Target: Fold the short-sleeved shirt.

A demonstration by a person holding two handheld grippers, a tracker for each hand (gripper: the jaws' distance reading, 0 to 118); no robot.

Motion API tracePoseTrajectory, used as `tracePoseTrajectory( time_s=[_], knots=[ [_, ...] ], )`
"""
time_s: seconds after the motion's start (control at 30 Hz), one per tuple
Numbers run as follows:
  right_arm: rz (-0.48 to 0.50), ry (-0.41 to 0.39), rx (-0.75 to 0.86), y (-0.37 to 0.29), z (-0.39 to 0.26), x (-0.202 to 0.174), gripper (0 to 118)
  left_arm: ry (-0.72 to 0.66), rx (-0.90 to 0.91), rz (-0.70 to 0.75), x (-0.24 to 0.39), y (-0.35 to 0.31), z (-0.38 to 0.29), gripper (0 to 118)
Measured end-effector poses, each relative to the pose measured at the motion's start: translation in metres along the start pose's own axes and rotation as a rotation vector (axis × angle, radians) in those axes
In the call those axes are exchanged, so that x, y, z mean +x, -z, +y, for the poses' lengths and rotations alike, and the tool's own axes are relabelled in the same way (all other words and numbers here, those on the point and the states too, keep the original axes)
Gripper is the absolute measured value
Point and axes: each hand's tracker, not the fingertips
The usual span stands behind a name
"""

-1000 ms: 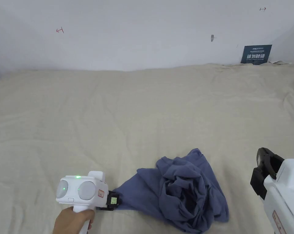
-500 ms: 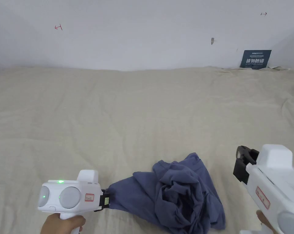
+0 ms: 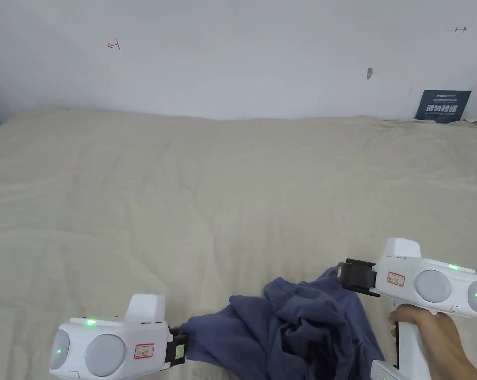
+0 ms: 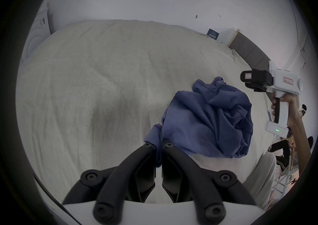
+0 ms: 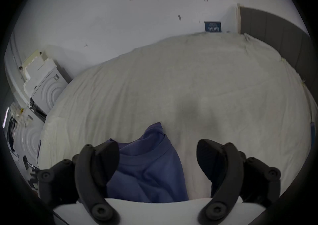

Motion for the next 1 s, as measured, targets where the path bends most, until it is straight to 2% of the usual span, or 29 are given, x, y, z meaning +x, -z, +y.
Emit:
tracePoseTrajectory(
  time_s=[0.23, 0.3, 0.33, 0.4, 0.47, 0.57, 0.77, 0.87, 1.0],
  knots=[
    [-0.058, -0.006, -0.069, 0.042, 0.001, 0.004, 95, -0.008, -0.004, -0.018, -0.005, 0.003, 0.0, 3],
    [-0.064, -0.004, -0.085, 0.048, -0.002, 0.002, 89, -0.009, -0.008, -0.02, -0.006, 0.004, 0.0, 3],
    [-0.063, -0.016, -0.104, 0.052, -0.002, 0.001, 79, -0.013, -0.009, -0.021, -0.007, 0.004, 0.0, 3],
    [-0.059, -0.046, -0.124, 0.069, 0.001, 0.015, 38, -0.013, -0.009, -0.022, -0.007, 0.005, -0.001, 3],
    [-0.035, -0.044, -0.131, 0.074, -0.001, 0.019, 6, -0.014, -0.009, -0.022, -0.007, 0.005, -0.001, 3],
    [-0.022, -0.031, -0.12, 0.06, -0.012, 0.008, 2, -0.011, -0.007, -0.021, -0.007, 0.005, -0.002, 3],
    [-0.017, -0.033, -0.049, 0.05, -0.001, 0.029, 1, -0.027, 0.003, -0.03, -0.007, 0.002, -0.002, 3],
    [-0.007, -0.073, -0.004, 0.02, 0.006, 0.024, 1, -0.047, 0.018, -0.045, -0.007, -0.002, -0.001, 3],
    [-0.014, -0.088, 0.06, -0.021, 0.024, 0.028, 1, -0.097, 0.061, -0.093, -0.006, -0.014, 0.007, 3]
  ],
)
